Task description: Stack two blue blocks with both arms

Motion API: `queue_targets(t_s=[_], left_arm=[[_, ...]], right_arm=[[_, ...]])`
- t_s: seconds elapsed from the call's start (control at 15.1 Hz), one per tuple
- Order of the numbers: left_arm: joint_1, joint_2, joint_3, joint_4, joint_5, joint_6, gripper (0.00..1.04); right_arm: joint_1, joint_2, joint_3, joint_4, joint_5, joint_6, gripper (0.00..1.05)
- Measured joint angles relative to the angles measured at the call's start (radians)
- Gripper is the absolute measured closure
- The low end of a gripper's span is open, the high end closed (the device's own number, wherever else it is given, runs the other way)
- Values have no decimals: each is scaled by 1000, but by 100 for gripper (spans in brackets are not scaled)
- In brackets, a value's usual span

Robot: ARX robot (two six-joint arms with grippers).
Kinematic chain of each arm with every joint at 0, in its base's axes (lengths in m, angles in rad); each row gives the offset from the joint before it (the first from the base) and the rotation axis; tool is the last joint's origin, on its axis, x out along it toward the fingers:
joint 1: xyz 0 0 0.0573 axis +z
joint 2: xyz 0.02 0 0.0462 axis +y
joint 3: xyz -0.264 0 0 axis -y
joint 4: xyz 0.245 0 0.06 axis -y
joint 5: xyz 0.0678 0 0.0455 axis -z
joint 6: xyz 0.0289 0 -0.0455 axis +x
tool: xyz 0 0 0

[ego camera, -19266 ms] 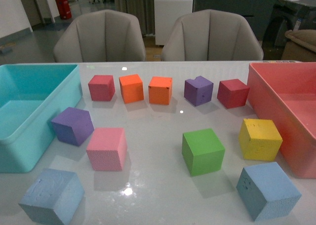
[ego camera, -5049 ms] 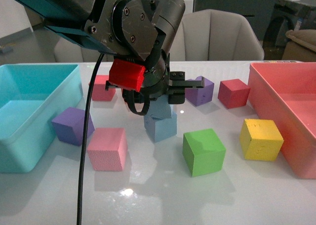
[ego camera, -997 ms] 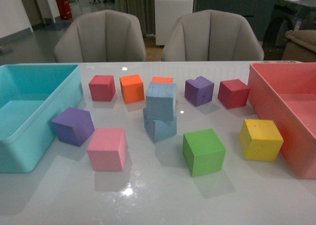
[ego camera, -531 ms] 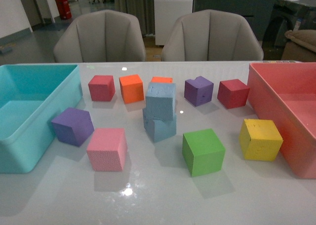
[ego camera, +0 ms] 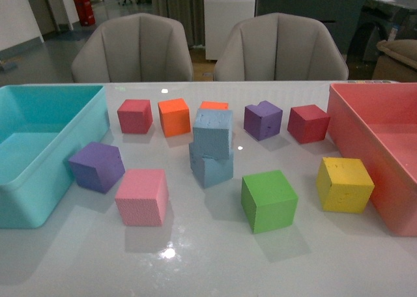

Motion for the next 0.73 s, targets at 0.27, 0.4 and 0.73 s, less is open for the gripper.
queue_targets(t_s=[0.27, 0.4, 0.73], left_arm=[[0, 0, 0, 0, 0, 0, 15], [0, 0, 0, 0, 0, 1, 8], [0, 0, 0, 0, 0, 1, 7]], right_arm=[[0, 0, 0, 0, 0, 0, 6], [0, 0, 0, 0, 0, 0, 6], [0, 0, 0, 0, 0, 0, 6]])
